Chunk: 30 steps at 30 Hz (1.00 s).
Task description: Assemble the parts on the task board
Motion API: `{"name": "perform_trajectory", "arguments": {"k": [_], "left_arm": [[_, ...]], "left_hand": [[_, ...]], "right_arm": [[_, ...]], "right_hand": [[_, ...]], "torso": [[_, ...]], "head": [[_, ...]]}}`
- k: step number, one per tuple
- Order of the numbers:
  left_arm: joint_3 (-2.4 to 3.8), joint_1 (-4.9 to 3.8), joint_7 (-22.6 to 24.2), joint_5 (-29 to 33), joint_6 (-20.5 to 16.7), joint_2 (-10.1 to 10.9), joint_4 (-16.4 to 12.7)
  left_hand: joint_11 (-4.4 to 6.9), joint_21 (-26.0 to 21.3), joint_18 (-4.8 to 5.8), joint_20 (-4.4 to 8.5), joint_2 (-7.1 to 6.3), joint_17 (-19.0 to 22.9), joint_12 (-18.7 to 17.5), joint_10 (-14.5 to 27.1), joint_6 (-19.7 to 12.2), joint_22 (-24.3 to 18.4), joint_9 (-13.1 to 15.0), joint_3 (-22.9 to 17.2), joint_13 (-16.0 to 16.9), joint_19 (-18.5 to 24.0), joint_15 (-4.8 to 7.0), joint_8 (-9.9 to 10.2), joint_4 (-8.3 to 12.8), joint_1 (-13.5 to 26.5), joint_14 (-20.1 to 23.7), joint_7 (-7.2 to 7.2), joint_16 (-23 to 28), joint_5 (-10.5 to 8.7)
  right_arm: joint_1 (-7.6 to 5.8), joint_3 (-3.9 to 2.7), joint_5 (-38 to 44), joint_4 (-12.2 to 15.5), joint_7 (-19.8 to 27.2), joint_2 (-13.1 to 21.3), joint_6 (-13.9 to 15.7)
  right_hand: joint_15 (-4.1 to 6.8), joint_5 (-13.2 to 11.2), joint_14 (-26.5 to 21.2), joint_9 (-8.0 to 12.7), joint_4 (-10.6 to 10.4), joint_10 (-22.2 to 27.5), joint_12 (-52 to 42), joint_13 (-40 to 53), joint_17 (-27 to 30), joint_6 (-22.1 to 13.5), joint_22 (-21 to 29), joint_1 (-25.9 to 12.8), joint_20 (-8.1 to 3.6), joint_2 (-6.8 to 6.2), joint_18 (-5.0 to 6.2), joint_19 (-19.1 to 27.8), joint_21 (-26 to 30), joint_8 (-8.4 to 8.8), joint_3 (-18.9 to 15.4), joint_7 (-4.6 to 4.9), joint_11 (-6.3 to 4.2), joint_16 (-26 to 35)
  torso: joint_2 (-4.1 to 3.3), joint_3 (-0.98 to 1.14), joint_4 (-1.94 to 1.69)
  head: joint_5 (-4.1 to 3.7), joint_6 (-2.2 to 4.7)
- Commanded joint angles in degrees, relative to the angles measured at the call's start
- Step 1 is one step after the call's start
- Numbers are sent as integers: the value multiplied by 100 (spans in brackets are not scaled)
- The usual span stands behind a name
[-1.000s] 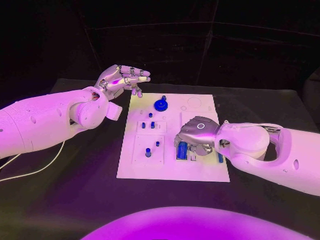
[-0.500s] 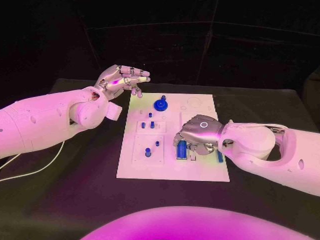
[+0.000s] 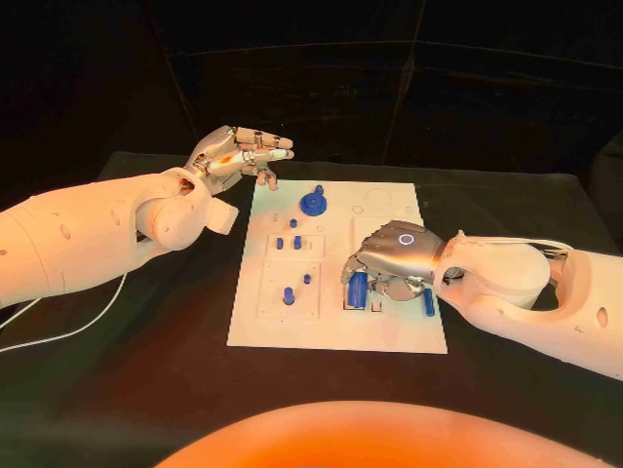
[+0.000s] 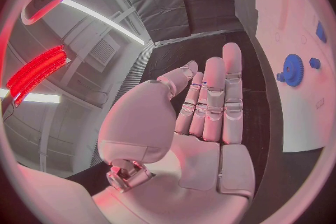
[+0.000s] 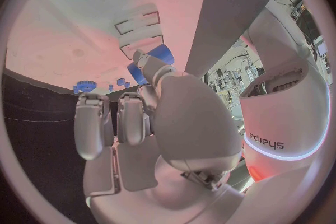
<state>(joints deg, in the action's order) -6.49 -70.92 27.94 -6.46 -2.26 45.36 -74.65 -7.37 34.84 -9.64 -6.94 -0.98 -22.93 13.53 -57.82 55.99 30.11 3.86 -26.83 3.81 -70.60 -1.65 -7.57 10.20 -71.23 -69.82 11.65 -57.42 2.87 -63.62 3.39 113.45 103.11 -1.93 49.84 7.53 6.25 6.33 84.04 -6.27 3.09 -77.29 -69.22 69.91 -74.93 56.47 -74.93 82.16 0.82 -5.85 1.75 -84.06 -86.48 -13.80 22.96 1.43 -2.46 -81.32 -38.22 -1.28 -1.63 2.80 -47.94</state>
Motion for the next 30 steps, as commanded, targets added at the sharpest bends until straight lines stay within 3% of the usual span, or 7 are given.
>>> {"name": "perform_trajectory", "arguments": {"k": [1,7,14,30], "left_arm": [[3,-7,3,24,77,-5,-5],[3,-7,-2,24,77,-7,-6],[2,-7,-2,24,78,-8,-12],[2,-7,-1,24,76,-3,-14]], "left_hand": [[-1,-19,-74,-5,-23,7,22,31,-27,-8,-7,26,-7,42,-8,4,9,-6,43,1,15,12],[-1,-19,-74,-5,-23,7,22,31,-27,-8,-7,26,-7,42,-8,4,9,-6,43,1,15,12],[-3,-22,-73,-7,-22,9,24,38,-32,-9,-6,29,-7,44,-10,3,8,-4,47,3,15,12],[-3,-22,-73,-7,-22,9,24,38,-32,-9,-6,29,-7,44,-10,3,8,-4,47,3,15,12]], "right_arm": [[-18,-2,-281,2,54,-17,-109],[-24,0,-391,-65,40,-95,-243],[-25,2,-419,-195,22,-217,-423],[-24,5,-390,-328,34,-340,-650]], "right_hand": [[-56,-37,351,-18,3,19,-11,-12,-224,171,-1085,-53,4,6,-53,-294,-17,-3,10,146,41,-27],[-57,-38,354,-18,7,23,-7,-17,-241,167,-1083,-53,5,1,-53,-292,-15,2,11,145,41,-38],[-57,-37,360,-17,8,34,7,-30,-269,165,-1073,-53,6,2,-50,-285,-7,5,13,145,41,-56],[-60,-32,365,-18,10,52,25,-46,-288,166,-1063,-53,8,9,-47,-277,1,11,22,147,42,-70]], "torso": [[0,-6,-2],[1,2,0],[3,-6,-17],[0,-1,-1]], "head": [[-2,-3],[10,-5],[13,-13],[41,-38]]}}
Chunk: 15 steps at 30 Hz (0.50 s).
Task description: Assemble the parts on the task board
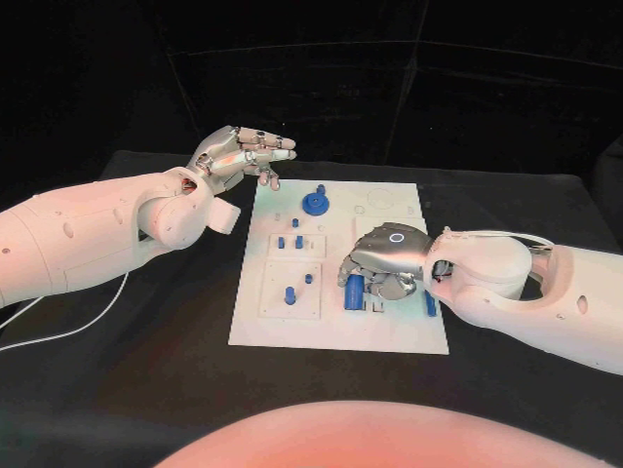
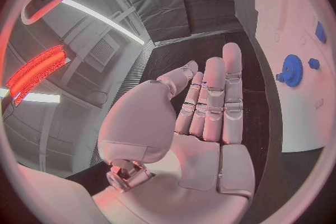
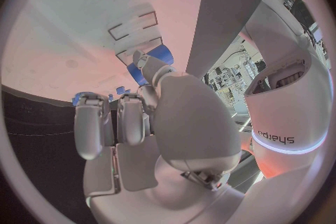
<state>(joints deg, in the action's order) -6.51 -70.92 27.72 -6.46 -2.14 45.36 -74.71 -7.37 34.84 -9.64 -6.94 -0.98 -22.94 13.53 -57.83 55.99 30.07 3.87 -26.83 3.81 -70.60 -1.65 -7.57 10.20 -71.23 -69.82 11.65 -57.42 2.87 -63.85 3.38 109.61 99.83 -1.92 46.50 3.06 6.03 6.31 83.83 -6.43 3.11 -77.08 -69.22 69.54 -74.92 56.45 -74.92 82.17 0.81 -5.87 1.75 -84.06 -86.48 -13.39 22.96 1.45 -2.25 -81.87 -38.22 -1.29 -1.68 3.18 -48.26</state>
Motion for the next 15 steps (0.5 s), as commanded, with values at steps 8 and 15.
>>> {"name": "perform_trajectory", "arguments": {"k": [8,15], "left_arm": [[4,-7,21,24,65,-5,-4],[4,-7,21,24,61,-3,-5]], "left_hand": [[-5,-25,-73,-9,-21,12,28,46,-38,-8,-6,33,-7,47,-12,2,11,-6,52,5,14,12],[-5,-25,-73,-9,-21,12,28,46,-38,-8,-6,33,-7,47,-12,2,11,-6,52,5,14,12]], "right_arm": [[-2,6,-4,-47,14,-32,-381],[-2,7,27,-86,-35,-44,-442]], "right_hand": [[-52,-32,389,2,21,69,55,-35,-296,139,-1037,-56,19,9,-39,-255,25,8,36,136,20,-20],[-57,-38,384,57,59,156,137,-117,-283,-121,-1003,-75,37,-18,-28,-224,57,220,80,94,6,-9]], "torso": [[2,1,4],[-1,-1,4]], "head": [[0,-16],[-3,-13]]}}
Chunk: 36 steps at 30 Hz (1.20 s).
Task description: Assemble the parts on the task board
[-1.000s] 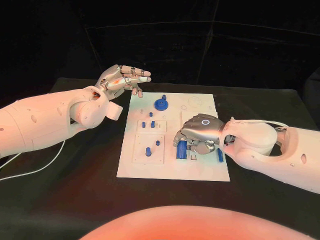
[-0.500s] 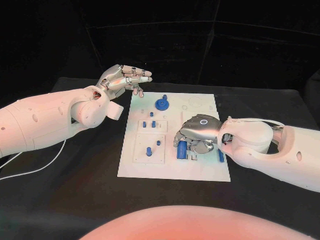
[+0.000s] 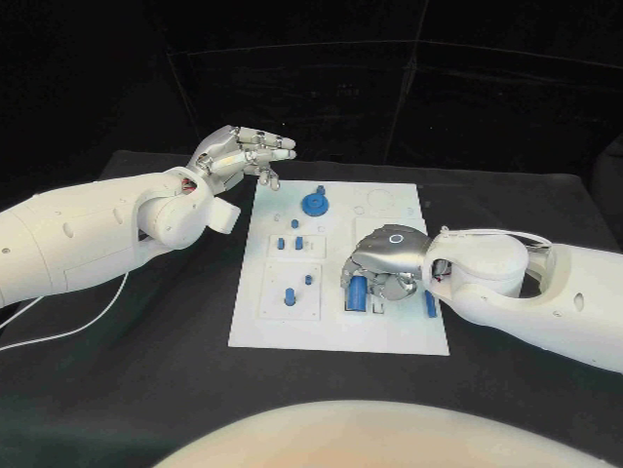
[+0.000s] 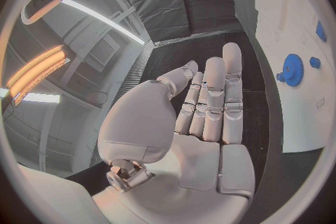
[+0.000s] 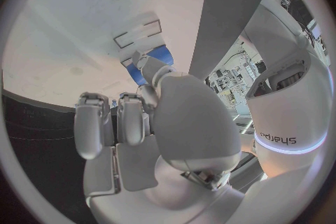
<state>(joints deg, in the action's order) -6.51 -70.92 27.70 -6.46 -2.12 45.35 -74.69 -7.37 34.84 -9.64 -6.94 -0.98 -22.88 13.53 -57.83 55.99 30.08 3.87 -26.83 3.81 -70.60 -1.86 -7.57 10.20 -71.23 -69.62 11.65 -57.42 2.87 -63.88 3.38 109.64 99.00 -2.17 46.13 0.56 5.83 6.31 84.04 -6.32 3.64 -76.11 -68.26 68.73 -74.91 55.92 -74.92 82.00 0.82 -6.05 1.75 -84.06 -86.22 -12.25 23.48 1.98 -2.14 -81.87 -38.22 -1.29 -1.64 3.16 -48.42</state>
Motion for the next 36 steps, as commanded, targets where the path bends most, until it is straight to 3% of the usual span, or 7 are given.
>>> {"name": "perform_trajectory", "arguments": {"k": [1,11,22,28,32,36], "left_arm": [[4,-7,23,24,59,-2,-8],[4,-7,21,24,58,0,-9],[4,-8,19,24,58,5,-10],[4,-8,22,24,66,4,-7],[4,-7,24,24,70,0,8],[4,-7,26,24,71,-1,22]], "left_hand": [[-5,-25,-73,-9,-21,5,28,46,-38,-9,-7,33,-6,47,9,2,11,-6,31,5,14,12],[-5,-25,-73,-9,-21,5,28,46,-38,-9,-7,33,-6,47,9,2,11,-6,31,5,14,12],[-5,-25,-73,-9,-21,5,28,46,-38,-9,-7,33,-6,47,9,2,11,-6,31,5,14,12],[-5,-25,-73,-9,-21,5,28,46,-38,-9,-7,33,-6,47,9,2,11,-6,31,5,14,12],[-6,-29,-74,-11,-18,8,36,56,-45,-11,-5,36,-5,50,7,-3,18,-14,38,6,12,12],[-6,-29,-74,-11,-18,8,37,57,-45,-12,-5,37,-5,50,7,-3,18,-15,38,6,12,12]], "right_arm": [[1,7,28,-10,-15,-11,-198],[1,8,41,-68,-43,-63,-298],[1,9,56,-57,-47,-67,-292],[3,10,124,16,30,22,264],[3,8,-89,140,110,208,987],[0,4,-772,303,137,499,1622]], "right_hand": [[-35,-39,362,55,13,73,56,-51,-281,-117,-1000,-63,38,-7,-27,-221,34,145,35,32,-10,-6],[34,-45,340,196,76,216,215,-230,-228,-764,-935,-112,-1,-62,-5,-162,98,666,103,-226,-102,48],[39,-46,337,206,80,228,227,-246,-220,-805,-925,-119,-6,-66,-2,-154,107,702,103,-246,-104,55],[44,-38,347,207,86,201,194,-223,-257,-805,-939,-125,-12,-76,-6,-164,97,717,98,-209,-111,30],[44,-30,355,207,73,175,176,-218,-285,-795,-953,-167,-19,-106,-10,-177,84,729,71,-153,-113,12],[60,-87,357,211,-66,104,123,-195,-326,-811,-1061,-364,-51,-207,-41,-263,-5,788,-116,-84,-101,-5]], "torso": [[-1,-1,-1],[2,0,0],[0,1,2],[3,7,6],[5,8,5],[11,2,8]], "head": [[-1,3],[2,-13],[-3,-24],[-12,-20],[-35,-2],[-59,13]]}}
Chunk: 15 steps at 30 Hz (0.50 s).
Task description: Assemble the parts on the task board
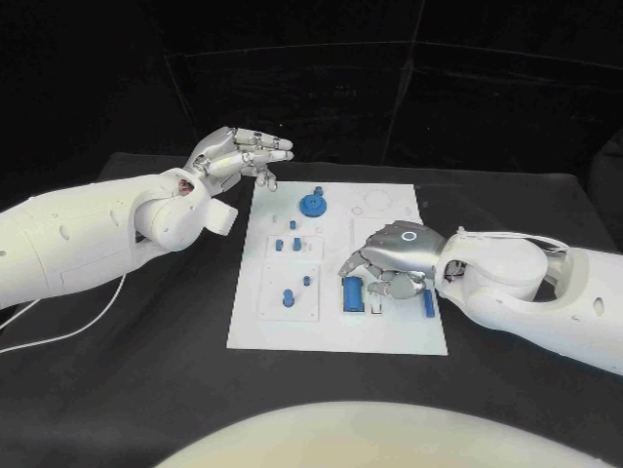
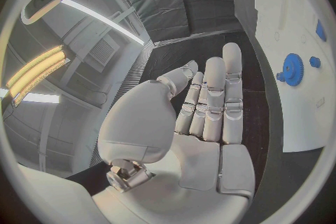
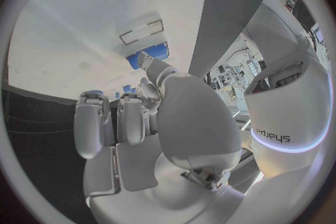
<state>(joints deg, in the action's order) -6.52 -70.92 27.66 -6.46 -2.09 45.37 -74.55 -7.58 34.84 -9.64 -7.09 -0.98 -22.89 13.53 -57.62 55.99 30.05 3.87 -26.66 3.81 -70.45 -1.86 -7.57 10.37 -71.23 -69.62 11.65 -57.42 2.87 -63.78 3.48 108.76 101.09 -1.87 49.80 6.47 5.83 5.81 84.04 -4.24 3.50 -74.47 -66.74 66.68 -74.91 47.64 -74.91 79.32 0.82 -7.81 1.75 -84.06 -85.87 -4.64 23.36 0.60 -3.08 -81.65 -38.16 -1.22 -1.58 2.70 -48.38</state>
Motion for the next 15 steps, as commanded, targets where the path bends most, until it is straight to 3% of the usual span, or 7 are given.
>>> {"name": "perform_trajectory", "arguments": {"k": [1,5,6,7,10,12,15], "left_arm": [[4,-7,30,24,67,-3,10],[4,-7,30,24,69,-7,13],[4,-7,29,24,67,-9,13],[4,-7,27,24,66,-9,11],[4,-7,26,24,58,-5,1],[3,-7,24,24,49,2,-11],[3,-7,19,24,35,11,-28]], "left_hand": [[15,-29,-74,5,-18,9,37,36,-45,-8,-5,20,-5,34,7,-3,2,-15,38,6,12,12],[15,-29,-74,5,-18,9,37,36,-45,-8,-5,20,-5,34,7,-3,2,-15,38,6,12,12],[15,-29,-74,5,-18,9,37,36,-45,-8,-5,20,-5,34,7,-3,2,-15,38,6,12,12],[15,-29,-74,5,-18,9,37,36,-45,-8,-5,20,-5,34,7,-3,2,-15,38,6,12,12],[15,-29,-74,5,-18,9,37,36,-45,-8,-5,20,-5,34,7,-3,2,-15,38,6,12,12],[15,-29,-74,5,-18,9,37,36,-45,-8,-5,20,-5,34,7,-3,2,-15,38,6,12,12],[15,-30,-74,4,-18,10,39,38,-46,-9,-5,21,-4,35,7,-4,4,-18,40,6,11,12]], "right_arm": [[-16,-7,-894,131,100,207,1136],[-54,-10,-1598,266,-102,539,1439],[-60,-10,-1742,301,-240,638,1487],[-66,-10,-1858,334,-429,734,1496],[-73,-9,-2051,390,-931,954,1419],[-75,-6,-2191,422,-1332,1112,1312],[-68,-2,-2383,467,-1836,1318,1124]], "right_hand": [[59,-30,362,1,-84,-78,-47,23,-350,27,-1089,-131,-54,-49,-49,-284,-63,30,-157,66,-5,-42],[9,130,376,-33,-263,-125,-103,61,-414,199,-1135,-321,-31,-79,-64,-321,-101,-25,-424,194,58,-82],[-39,238,378,-62,-366,-133,-111,64,-419,334,-1143,-446,-8,-74,-67,-328,-107,-94,-521,316,129,-84],[-157,382,378,-102,-478,-139,-117,63,-417,500,-1148,-570,60,-74,-72,-333,-111,-203,-636,468,286,-83],[-382,492,364,-220,-784,-84,-27,-45,-362,849,-1128,-886,237,-63,-71,-319,-93,-532,-936,674,535,-44],[-379,809,353,-279,-1003,-100,-17,-68,-332,979,-1121,-1117,275,-96,-63,-315,-87,-702,-1181,630,517,-21],[-313,1244,344,-372,-1571,-219,-58,-34,-300,1115,-1119,-1569,289,-77,-57,-316,-83,-992,-1679,525,436,8]], "torso": [[8,-7,8],[5,-8,17],[3,-8,17],[4,-10,17],[9,-23,33],[9,-28,41],[7,-29,69]], "head": [[-41,20],[-113,58],[-135,68],[-152,76],[-225,97],[-275,102],[-349,124]]}}
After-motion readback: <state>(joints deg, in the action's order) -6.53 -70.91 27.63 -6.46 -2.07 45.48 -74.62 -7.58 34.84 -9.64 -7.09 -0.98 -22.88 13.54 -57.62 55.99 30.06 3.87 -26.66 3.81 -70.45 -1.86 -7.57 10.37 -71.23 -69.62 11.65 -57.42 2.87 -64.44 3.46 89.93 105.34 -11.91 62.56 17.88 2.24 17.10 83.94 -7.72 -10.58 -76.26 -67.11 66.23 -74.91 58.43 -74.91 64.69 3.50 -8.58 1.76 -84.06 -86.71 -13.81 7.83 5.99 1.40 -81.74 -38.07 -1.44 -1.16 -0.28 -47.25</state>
